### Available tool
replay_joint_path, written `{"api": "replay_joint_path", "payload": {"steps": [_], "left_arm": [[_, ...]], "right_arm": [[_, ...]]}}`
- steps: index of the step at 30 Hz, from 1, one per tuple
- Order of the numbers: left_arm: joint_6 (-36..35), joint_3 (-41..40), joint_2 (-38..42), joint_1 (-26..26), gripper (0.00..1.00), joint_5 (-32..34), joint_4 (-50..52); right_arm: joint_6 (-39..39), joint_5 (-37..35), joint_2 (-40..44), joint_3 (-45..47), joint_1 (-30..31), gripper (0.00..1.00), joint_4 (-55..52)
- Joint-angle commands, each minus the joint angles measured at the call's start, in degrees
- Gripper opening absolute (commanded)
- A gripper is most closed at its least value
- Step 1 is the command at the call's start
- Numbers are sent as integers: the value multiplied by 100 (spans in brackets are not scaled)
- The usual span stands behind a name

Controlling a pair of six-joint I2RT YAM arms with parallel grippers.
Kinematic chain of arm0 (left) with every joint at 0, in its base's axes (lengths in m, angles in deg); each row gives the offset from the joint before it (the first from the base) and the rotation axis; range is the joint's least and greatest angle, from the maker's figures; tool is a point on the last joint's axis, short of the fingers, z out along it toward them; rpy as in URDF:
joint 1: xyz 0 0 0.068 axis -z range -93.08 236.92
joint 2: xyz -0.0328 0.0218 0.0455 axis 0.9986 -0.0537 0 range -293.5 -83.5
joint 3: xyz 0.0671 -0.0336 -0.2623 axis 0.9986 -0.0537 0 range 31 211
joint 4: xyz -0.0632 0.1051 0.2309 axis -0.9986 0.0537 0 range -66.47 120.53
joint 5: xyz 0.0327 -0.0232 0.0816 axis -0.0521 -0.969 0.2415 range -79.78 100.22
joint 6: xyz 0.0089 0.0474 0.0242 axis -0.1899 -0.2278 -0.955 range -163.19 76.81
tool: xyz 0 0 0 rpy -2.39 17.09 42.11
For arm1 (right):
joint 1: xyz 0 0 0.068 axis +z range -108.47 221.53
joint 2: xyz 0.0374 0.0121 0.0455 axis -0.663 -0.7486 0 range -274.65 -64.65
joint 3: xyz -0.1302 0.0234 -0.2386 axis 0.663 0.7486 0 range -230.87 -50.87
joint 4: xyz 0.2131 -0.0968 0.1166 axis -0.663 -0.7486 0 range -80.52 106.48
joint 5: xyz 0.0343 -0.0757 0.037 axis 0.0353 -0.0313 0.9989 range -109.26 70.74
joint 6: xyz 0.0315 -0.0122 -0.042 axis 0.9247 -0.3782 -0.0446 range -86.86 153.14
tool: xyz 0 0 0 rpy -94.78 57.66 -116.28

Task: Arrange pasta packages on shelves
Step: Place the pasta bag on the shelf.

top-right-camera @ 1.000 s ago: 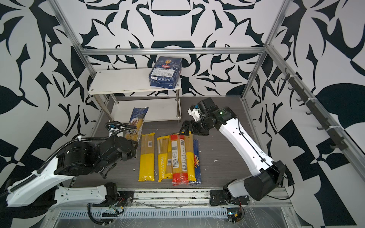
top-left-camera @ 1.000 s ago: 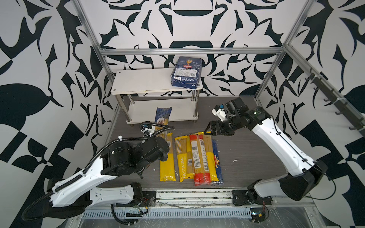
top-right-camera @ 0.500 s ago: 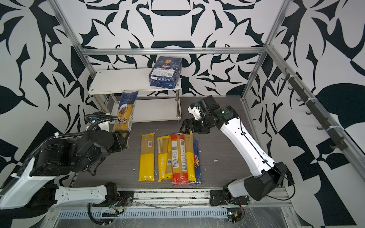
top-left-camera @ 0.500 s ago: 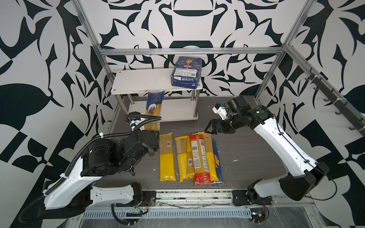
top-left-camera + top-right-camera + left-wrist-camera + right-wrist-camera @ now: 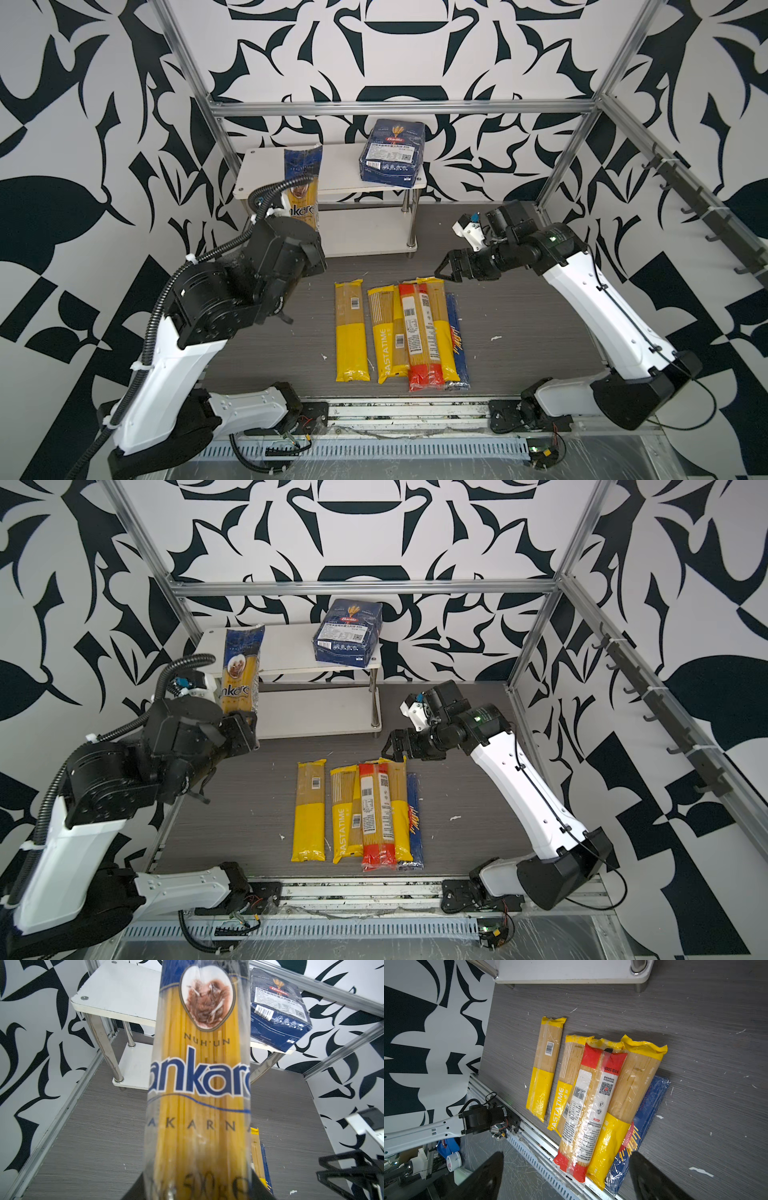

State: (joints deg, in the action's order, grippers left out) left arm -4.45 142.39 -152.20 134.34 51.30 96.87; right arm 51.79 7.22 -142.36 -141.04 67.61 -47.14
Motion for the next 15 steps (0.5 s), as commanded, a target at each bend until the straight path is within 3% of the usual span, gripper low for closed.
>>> {"api": "replay_joint_path", "payload": {"steps": [1,7,15], "left_arm": [[-782,424,-219,-565,0,-641,-827],[-1265,976,-921,-1573,0,-1611,-1199],[-1381,1004,-1541,-2577,0,-2724,-2035]], "right_arm": [[-20,-131,225,-95,-49,96,-38],[66,-208,412,46,-130,96,8],[233,-361,587,210,-211,96,68]]}}
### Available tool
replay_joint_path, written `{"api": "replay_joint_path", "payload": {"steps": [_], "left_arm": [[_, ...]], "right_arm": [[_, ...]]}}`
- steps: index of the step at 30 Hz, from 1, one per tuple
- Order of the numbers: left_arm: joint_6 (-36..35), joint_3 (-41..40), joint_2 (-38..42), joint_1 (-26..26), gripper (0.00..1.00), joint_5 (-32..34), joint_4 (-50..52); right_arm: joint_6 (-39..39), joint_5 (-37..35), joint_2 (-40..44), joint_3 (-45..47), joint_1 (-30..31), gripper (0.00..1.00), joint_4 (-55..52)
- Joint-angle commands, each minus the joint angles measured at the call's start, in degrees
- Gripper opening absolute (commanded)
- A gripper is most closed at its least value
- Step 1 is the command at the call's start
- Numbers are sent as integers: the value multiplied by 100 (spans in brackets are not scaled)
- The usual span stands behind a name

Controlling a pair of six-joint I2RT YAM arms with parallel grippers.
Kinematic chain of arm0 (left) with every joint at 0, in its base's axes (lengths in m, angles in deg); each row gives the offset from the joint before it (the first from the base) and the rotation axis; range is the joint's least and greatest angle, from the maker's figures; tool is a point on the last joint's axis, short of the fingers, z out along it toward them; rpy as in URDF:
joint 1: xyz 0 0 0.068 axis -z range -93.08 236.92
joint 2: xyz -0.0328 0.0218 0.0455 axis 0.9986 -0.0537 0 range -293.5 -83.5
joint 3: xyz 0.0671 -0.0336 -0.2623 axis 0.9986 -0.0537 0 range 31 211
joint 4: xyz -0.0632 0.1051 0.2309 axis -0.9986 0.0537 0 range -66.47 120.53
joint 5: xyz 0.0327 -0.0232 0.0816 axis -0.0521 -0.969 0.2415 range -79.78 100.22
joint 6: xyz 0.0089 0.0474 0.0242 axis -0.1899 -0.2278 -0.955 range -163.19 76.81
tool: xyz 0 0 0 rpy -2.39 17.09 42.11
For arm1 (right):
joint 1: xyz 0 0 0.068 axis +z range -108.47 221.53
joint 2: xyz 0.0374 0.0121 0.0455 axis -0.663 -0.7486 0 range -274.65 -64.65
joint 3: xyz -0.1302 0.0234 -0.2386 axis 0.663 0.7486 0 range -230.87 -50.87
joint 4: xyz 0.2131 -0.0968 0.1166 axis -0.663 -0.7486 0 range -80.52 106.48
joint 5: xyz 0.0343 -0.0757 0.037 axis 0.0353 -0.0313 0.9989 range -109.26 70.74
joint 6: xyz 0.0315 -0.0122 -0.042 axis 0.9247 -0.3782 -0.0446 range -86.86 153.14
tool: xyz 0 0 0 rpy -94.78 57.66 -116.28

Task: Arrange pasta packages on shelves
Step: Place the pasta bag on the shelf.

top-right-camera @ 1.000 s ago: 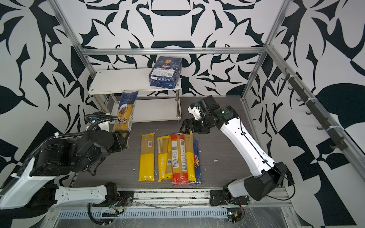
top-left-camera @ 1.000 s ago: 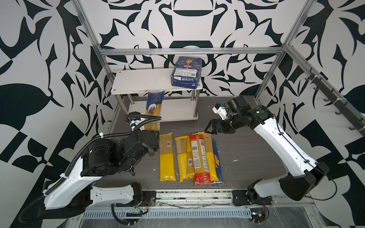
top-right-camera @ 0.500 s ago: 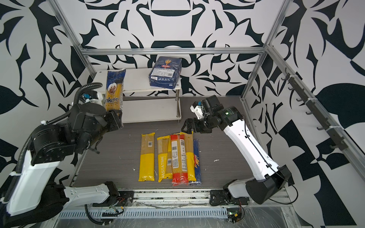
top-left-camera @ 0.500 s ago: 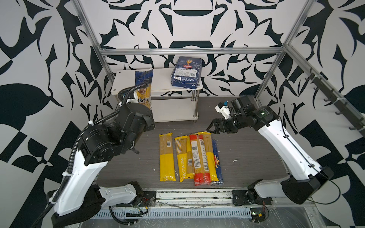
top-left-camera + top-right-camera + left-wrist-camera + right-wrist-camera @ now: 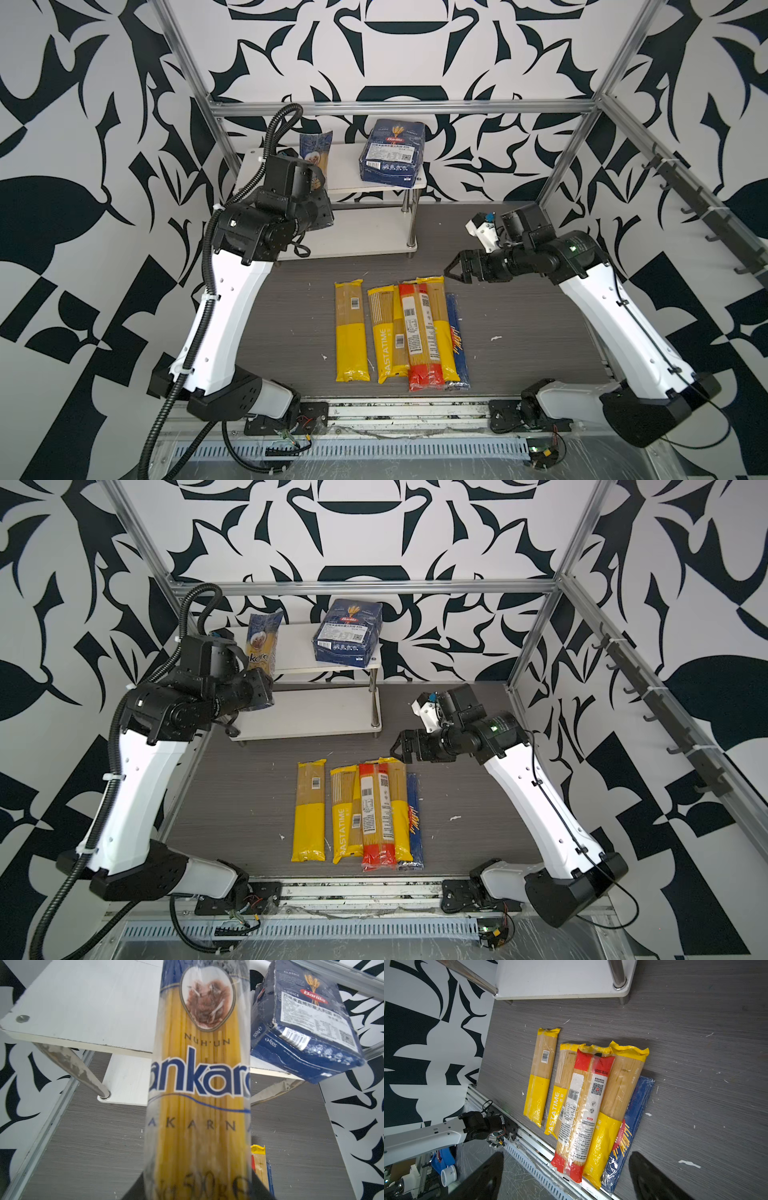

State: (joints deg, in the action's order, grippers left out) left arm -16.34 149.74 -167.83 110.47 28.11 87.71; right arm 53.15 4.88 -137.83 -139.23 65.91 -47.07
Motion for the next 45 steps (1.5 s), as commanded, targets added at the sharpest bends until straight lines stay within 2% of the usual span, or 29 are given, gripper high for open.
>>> {"api": "replay_joint_path", "payload": {"steps": [1,8,23,27,31,33,37,45], "left_arm": [[-205,288,-80,-288,0,-520,-1213],[-277,765,-865,-637,0,-1034,-1492],[-359,1942,-2145,-791,3,-1346,-1616],[-279,1973,-2240,-799,14,-1454,-1655],[-190,1873,-2192,-800,40,-1493,-1694],[-156,1757,-2134,-806,48,-1573,-1725],[-53,1706,-2105,-802,72,-1677,-1901],[95,1688,-2039,-804,78,-1751,-1938]], "right_arm": [[124,-145,144,29,-47,96,58],[224,-313,129,-7,-133,96,-3],[456,-551,112,126,-317,96,22],[466,-551,95,126,-364,96,20],[451,-529,103,144,-425,96,25],[433,-493,102,168,-459,96,22],[384,-433,53,160,-492,96,-50],[212,-464,78,17,-561,96,-317]]}}
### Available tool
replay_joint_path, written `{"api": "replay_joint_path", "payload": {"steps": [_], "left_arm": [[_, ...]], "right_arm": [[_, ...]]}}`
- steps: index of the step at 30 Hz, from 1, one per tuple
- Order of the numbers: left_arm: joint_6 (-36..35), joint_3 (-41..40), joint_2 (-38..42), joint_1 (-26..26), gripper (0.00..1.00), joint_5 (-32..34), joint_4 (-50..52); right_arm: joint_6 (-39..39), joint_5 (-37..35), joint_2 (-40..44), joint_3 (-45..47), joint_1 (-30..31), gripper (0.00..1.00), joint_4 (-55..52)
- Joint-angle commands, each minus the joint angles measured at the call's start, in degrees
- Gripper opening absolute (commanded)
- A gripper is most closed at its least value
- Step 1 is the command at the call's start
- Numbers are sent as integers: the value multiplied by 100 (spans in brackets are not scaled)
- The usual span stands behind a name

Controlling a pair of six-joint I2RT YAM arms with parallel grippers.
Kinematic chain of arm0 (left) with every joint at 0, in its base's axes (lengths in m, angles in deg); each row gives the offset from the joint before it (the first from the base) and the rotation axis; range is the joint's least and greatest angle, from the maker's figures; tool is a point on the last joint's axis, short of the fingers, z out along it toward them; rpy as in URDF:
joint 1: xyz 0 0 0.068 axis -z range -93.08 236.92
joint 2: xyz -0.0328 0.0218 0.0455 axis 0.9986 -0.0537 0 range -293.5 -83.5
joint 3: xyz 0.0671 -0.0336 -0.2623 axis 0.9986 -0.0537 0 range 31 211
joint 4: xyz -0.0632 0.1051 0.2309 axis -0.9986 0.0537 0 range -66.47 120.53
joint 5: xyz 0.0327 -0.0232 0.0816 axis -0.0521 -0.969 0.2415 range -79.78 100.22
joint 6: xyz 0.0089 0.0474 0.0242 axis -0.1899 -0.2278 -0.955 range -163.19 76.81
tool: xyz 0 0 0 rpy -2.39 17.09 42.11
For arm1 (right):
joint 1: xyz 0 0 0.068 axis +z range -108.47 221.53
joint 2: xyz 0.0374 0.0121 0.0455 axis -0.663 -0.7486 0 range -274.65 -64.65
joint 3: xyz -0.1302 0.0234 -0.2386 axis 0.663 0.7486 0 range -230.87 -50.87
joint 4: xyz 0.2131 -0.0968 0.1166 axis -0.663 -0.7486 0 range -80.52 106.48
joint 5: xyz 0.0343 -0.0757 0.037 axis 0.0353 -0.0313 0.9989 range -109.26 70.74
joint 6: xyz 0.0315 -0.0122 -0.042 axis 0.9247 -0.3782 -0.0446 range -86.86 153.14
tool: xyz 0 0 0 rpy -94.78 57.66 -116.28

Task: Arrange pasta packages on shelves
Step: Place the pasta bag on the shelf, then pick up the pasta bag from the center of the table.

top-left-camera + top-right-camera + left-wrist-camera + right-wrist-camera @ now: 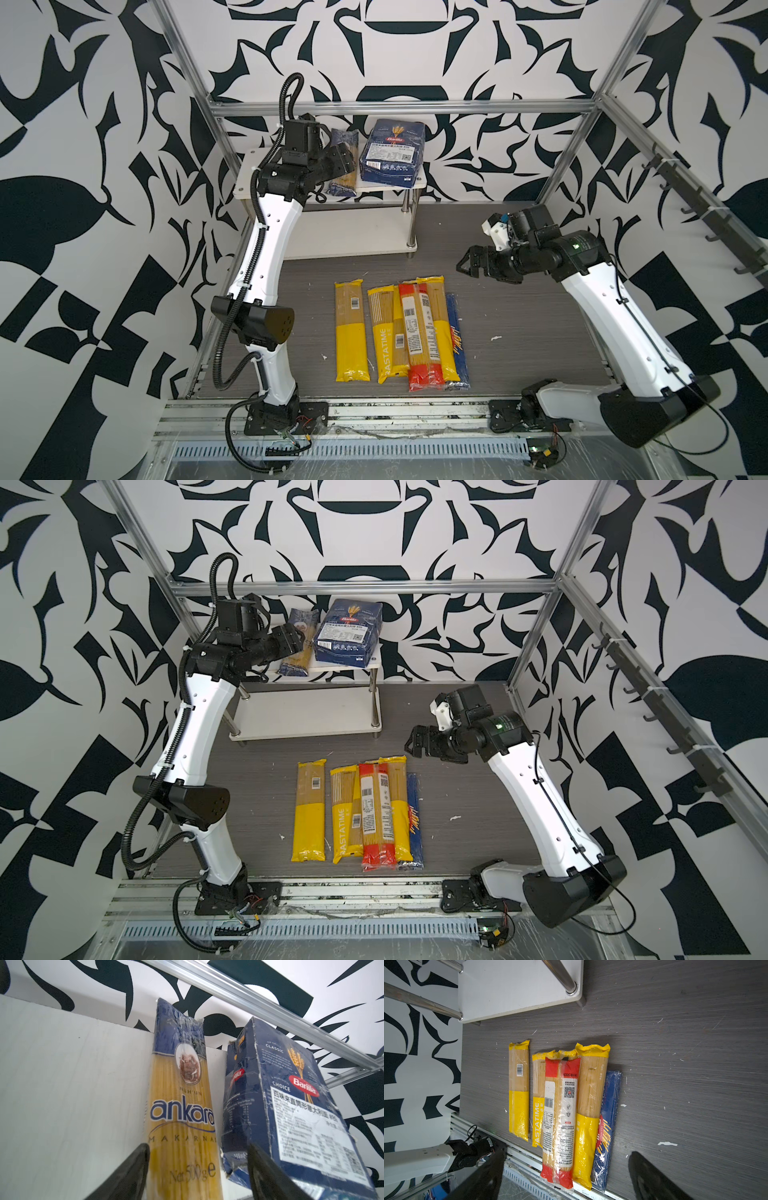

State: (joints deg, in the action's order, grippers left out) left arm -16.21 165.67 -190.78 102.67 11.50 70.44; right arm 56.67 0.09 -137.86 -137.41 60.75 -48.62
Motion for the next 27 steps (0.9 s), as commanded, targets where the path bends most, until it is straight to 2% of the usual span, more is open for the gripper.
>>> {"api": "replay_joint_path", "payload": {"steps": [1,6,12,16,22,24,27], "left_arm": [[110,82,296,-20,78,-99,-214],[169,-110,636,-16,82,-119,-201],[-88,-1213,1696,210,99,453,-139],[-78,-2661,2761,362,99,792,-259],[776,-4945,4491,457,99,971,-253],[1139,-5614,4991,654,100,1150,-227],[1646,-6389,5567,1247,100,1674,-56]], "right_arm": [[-167,16,95,-186,-58,96,-187],[-281,-55,159,-205,-95,97,-265],[-463,-380,158,-269,-94,100,-490],[-477,-200,154,-231,-97,100,-482],[-568,-65,157,-236,-94,100,-591],[-567,5,185,-202,-95,100,-601],[-612,137,241,-154,-95,100,-622]]}}
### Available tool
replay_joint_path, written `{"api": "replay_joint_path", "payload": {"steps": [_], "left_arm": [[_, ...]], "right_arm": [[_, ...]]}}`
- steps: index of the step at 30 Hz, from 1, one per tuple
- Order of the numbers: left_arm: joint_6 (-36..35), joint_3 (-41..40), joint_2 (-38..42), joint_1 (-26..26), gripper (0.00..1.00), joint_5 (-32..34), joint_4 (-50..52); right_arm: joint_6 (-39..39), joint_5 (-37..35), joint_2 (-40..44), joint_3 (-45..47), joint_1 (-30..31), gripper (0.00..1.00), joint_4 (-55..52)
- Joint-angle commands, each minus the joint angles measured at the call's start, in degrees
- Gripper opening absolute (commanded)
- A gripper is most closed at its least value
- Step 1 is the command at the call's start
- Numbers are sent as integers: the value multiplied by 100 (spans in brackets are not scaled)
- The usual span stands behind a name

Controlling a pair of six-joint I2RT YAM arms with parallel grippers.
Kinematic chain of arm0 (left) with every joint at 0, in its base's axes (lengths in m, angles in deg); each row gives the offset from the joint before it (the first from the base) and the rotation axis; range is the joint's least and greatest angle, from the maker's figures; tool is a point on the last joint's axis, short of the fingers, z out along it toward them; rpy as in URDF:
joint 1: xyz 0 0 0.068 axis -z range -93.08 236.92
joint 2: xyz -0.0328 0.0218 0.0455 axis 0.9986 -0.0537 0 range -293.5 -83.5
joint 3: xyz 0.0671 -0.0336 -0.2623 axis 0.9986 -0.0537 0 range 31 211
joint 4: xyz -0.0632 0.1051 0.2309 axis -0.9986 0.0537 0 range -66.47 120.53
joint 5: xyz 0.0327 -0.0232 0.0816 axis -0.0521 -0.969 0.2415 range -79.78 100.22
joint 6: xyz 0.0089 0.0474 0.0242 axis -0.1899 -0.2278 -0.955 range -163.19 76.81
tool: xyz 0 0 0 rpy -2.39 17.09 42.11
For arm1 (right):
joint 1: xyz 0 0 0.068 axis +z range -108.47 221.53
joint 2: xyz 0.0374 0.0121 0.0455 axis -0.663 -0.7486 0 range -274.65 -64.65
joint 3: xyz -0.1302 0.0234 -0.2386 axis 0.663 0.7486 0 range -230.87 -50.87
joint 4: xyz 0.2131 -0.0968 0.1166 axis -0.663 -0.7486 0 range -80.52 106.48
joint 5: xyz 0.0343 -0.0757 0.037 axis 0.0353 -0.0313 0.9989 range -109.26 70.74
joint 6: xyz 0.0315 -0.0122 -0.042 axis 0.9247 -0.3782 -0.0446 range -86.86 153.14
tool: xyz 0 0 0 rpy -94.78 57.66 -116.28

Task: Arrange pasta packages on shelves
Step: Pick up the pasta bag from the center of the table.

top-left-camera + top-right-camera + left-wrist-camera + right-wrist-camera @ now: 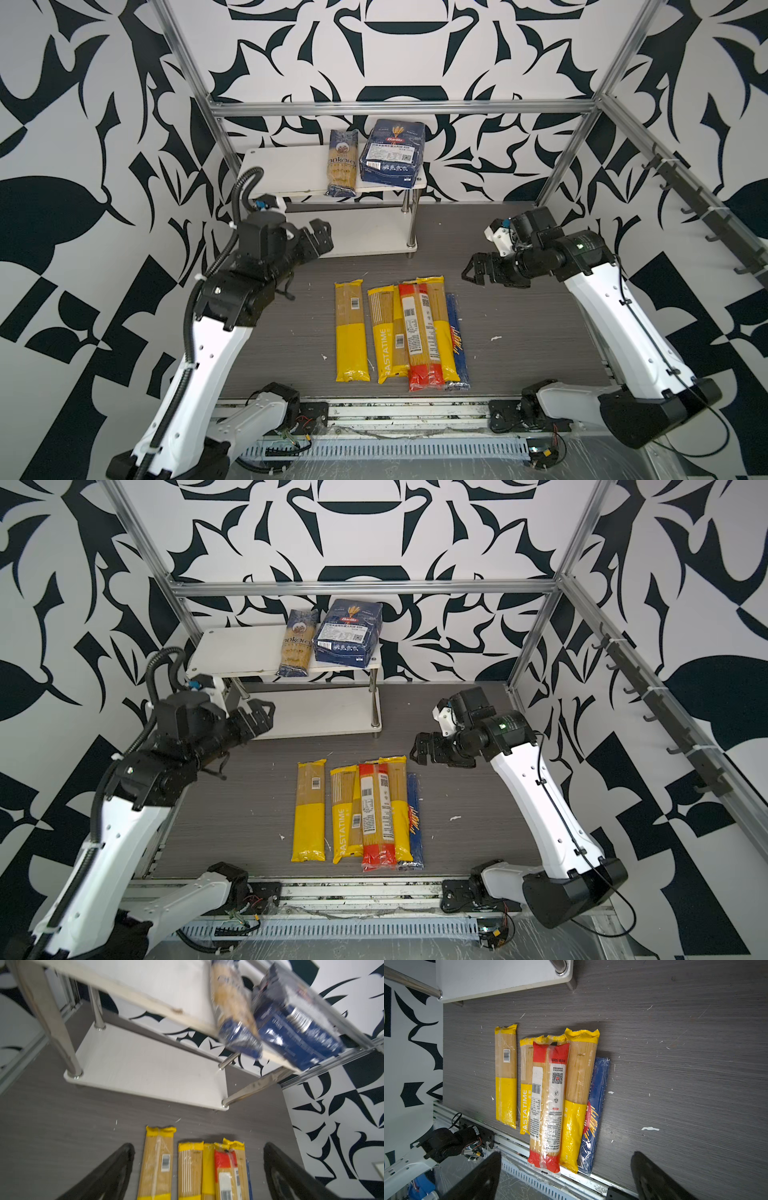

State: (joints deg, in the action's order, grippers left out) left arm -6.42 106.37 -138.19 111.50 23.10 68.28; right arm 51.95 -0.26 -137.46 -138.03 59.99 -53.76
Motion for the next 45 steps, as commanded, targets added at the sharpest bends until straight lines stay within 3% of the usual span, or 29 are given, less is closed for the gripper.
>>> {"api": "replay_joint_path", "payload": {"steps": [1,8,13,16,21,27,31,35,45], "left_arm": [[860,-678,467,633,99,740,310],[2591,-2169,902,2746,100,2408,596],[4072,-2773,357,4380,99,3776,598],[4818,-2937,-192,4869,100,4120,661],[5841,-3240,-892,5082,100,3910,979],[6668,-4504,-465,5154,99,3545,-93],[6644,-5134,-16,5156,99,3403,-806],[6216,-5235,83,5154,99,3299,-1135],[6004,-5121,-863,5154,100,2736,-1618]], "right_arm": [[-141,167,207,-91,-18,100,-112],[-19,139,370,98,17,100,-123],[-15,142,669,410,66,100,-116],[18,203,807,515,94,100,-128],[9,200,1010,564,106,100,-239],[27,156,1180,629,114,100,-325],[42,156,1222,673,105,100,-345],[51,173,1210,691,106,100,-338],[67,319,1147,673,106,100,-293]]}}
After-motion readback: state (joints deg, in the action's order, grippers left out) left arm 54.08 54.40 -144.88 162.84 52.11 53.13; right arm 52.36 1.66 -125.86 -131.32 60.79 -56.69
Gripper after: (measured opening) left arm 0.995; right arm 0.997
